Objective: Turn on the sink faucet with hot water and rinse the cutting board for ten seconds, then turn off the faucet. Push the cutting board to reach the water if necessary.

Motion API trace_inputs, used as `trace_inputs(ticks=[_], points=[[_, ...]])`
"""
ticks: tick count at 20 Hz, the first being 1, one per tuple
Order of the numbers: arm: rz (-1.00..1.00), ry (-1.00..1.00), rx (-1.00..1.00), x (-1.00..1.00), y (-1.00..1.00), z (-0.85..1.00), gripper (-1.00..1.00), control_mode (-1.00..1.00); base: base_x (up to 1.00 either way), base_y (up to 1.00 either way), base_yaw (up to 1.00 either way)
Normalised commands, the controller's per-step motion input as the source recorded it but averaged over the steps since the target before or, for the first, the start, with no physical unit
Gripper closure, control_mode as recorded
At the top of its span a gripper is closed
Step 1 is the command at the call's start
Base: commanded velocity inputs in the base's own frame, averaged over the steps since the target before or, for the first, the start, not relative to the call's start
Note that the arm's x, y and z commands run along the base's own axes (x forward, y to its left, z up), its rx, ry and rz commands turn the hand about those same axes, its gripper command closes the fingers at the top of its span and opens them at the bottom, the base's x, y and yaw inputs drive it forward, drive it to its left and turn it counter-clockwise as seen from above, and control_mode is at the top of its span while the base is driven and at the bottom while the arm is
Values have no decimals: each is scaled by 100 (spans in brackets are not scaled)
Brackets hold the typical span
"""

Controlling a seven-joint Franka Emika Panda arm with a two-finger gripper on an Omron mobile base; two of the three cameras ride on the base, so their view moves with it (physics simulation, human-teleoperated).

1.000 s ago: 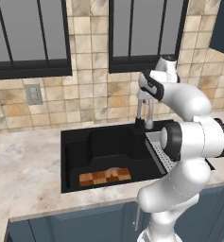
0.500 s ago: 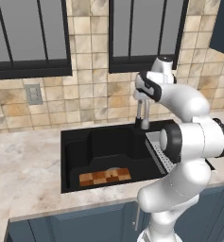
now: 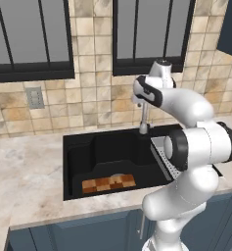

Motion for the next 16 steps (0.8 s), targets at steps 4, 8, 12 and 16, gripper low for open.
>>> trace_inputs(ticks=[4,8,12,16], points=[[-4,0,0,36,43,-16,-100,-100,0,0,0],[-4,0,0,36,40,-15,-100,-100,0,0,0],[-4,0,0,34,38,-15,-100,-100,0,0,0],[-3,0,0,34,34,-14,-100,-100,0,0,0]])
